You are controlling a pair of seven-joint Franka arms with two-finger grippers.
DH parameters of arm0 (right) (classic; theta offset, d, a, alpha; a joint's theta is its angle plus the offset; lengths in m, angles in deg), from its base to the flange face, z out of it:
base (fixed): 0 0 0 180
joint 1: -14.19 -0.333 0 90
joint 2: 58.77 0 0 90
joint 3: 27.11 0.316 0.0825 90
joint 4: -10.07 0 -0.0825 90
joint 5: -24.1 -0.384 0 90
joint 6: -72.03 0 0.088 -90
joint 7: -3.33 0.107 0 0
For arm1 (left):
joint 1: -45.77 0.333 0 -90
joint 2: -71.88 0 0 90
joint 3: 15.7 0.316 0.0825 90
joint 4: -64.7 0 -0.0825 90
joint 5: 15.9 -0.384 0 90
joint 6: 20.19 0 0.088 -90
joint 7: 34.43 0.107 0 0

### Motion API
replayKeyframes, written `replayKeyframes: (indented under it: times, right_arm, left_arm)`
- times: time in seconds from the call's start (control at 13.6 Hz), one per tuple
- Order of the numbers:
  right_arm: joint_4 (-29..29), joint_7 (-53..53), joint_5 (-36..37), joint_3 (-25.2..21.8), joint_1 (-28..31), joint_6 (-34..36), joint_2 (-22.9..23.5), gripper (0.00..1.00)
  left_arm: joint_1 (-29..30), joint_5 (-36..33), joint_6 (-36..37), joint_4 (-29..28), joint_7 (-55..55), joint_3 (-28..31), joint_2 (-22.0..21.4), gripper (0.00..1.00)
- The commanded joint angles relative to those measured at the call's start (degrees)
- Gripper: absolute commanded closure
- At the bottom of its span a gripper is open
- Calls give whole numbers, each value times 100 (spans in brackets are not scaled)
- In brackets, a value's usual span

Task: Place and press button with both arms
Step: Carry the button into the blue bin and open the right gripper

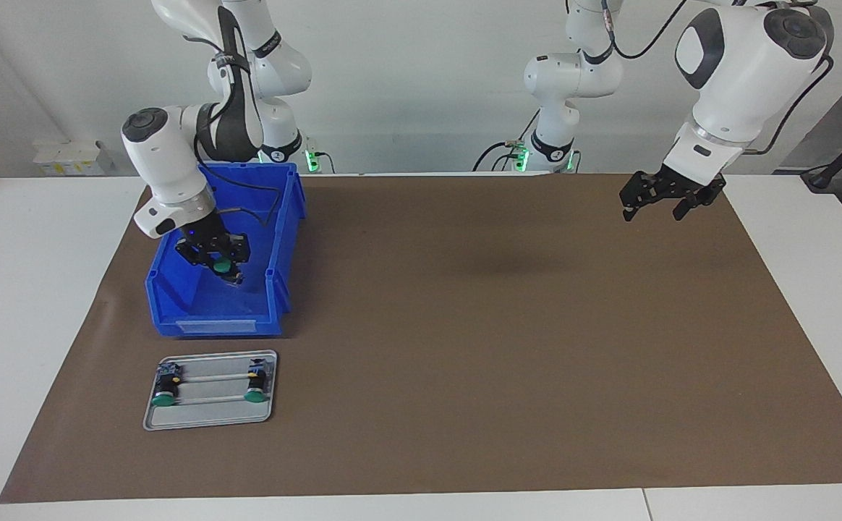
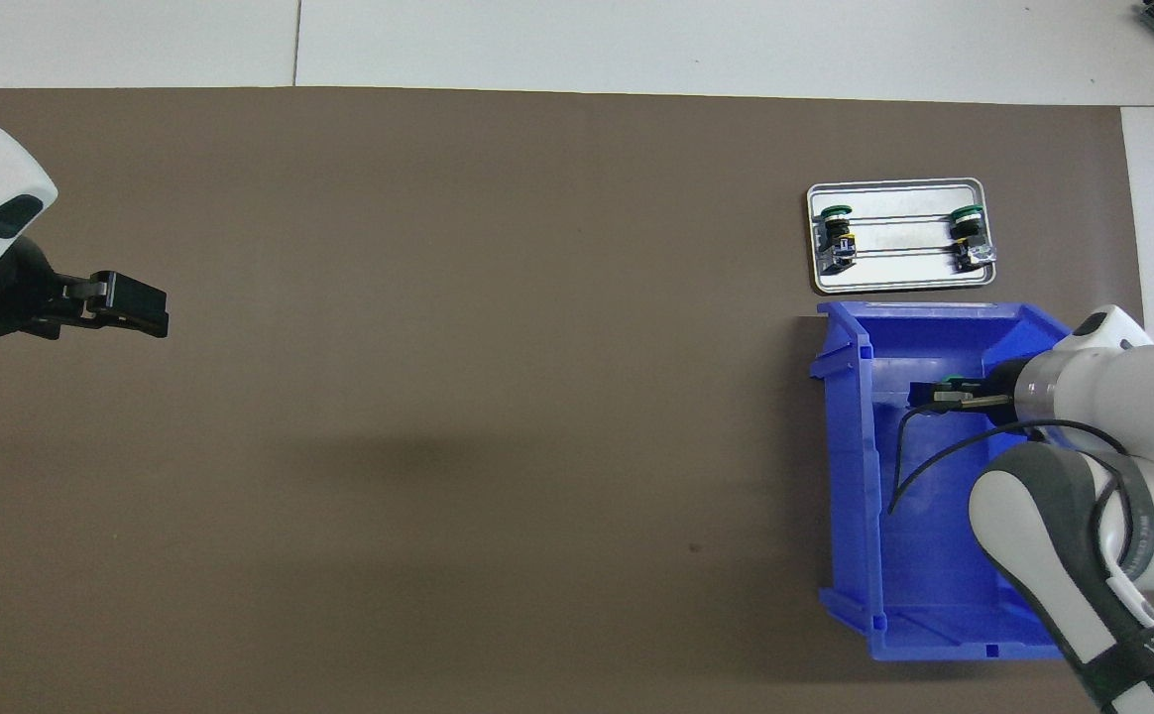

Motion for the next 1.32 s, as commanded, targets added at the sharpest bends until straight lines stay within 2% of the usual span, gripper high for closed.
replayKeyframes:
  times: [0.0, 0.22, 0.29, 0.37, 0.44, 0.59, 0.95, 1.25]
  right_arm:
    - [-681, -267, -186, 54, 85, -722, -173, 100]
    - [-709, -267, -195, 54, 85, -786, -59, 99]
    - [-709, -206, -186, 54, 85, -777, -59, 61]
    - [-683, -171, -186, 54, 85, -768, -50, 15]
    - [-639, -127, -186, 54, 76, -725, -58, 0]
    - [-307, 92, -186, 54, 15, -463, -146, 0]
    - [1274, 865, -28, 98, -21, 1337, -146, 0]
    - [2758, 1437, 447, 125, -64, 3006, -15, 0]
  left_arm:
    - [10, -79, -75, -173, -35, -5, -147, 1]
    - [10, -79, -75, -173, -35, -5, -147, 1]
    - [10, -79, -75, -173, -35, -5, -147, 1]
    - [10, -79, -75, -173, -35, -5, -147, 1]
    - [10, -79, -75, -173, -35, -5, -147, 1]
    - [10, -79, -75, -173, -35, 4, -147, 1]
    - [10, -79, -75, -173, -35, 4, -147, 1]
    - [10, -79, -75, -173, -35, 4, -147, 1]
